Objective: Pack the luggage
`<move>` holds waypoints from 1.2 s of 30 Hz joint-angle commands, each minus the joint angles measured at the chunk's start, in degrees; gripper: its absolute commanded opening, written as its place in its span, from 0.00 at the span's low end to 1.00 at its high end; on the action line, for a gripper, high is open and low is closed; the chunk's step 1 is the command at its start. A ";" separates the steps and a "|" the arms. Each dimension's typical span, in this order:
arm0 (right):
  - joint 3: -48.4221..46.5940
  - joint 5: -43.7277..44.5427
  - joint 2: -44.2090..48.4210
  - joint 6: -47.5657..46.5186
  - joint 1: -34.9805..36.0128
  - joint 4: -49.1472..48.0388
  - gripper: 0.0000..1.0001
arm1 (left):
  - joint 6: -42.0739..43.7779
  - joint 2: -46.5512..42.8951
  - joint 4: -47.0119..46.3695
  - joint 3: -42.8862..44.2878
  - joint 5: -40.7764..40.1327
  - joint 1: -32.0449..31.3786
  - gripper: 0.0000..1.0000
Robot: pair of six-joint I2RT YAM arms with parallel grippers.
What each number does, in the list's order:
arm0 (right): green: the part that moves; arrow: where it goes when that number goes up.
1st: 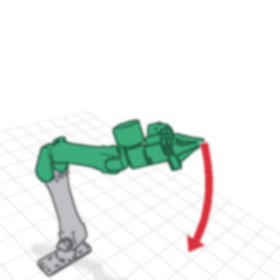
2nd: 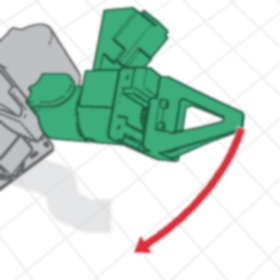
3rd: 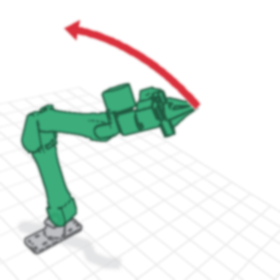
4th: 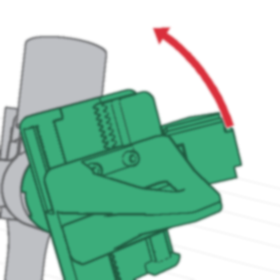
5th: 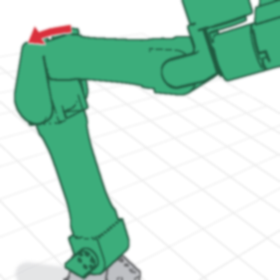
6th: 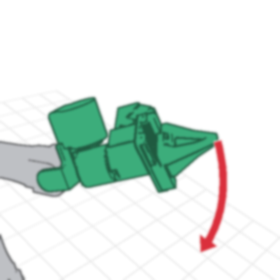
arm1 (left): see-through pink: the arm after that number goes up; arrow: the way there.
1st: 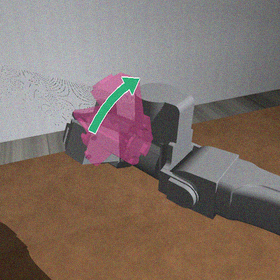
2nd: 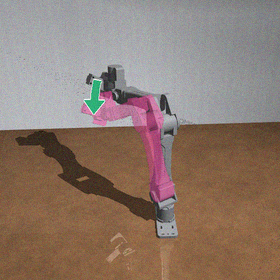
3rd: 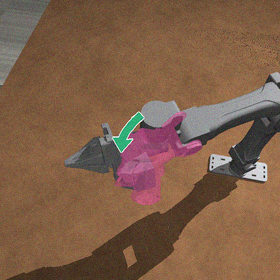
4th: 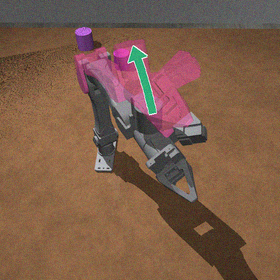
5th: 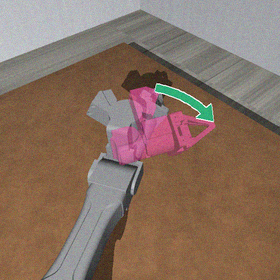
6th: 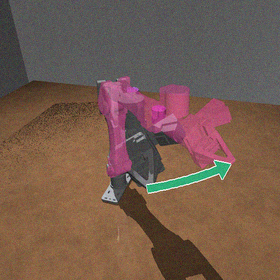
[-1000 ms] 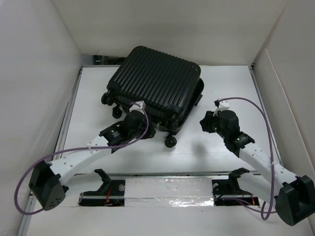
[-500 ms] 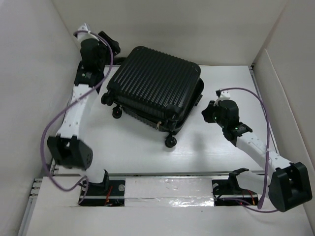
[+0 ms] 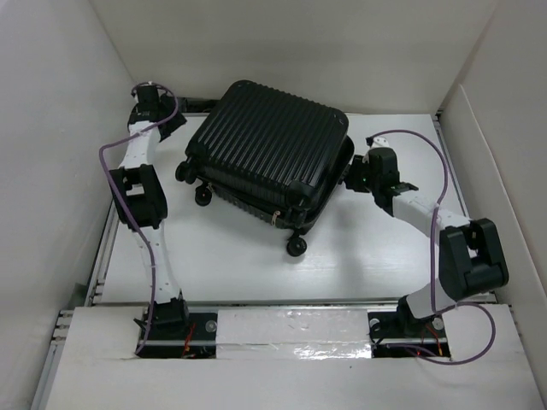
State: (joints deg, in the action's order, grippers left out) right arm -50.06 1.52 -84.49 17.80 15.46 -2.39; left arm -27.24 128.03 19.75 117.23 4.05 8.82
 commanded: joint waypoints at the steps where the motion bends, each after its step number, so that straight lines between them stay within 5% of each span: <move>1: -6.09 1.73 -4.61 0.13 -1.66 -2.45 0.39 | 2.63 1.42 1.52 6.17 4.99 -4.51 0.58; 4: -9.60 -0.19 -8.49 -0.31 -3.24 -1.83 0.44 | 2.72 1.01 -0.40 2.84 5.87 -7.22 0.58; 9: -15.32 -4.42 -15.70 -1.63 -3.77 0.02 0.47 | 0.27 -6.81 -10.22 -15.24 7.28 -10.23 0.58; 18: -28.13 -9.25 -21.77 -3.56 1.05 2.21 0.51 | -11.76 -34.04 -26.75 -55.47 3.86 -19.43 0.57; 24: -41.67 -13.29 -29.58 -10.15 5.10 13.28 0.51 | -19.77 -55.31 -32.65 -77.36 0.16 -25.78 0.56; 30: -58.10 -20.93 -38.72 -10.95 2.82 20.31 0.54 | -22.50 -73.08 -30.30 -89.80 -2.82 -31.75 0.54; 36: -74.98 -30.87 -44.45 -9.45 -2.01 26.03 0.71 | -21.19 -86.26 -24.51 -95.69 -8.35 -34.39 0.55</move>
State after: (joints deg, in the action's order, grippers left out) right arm -118.19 -14.20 -131.00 5.43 11.46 18.98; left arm -46.76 46.59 1.13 21.45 -5.54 -24.38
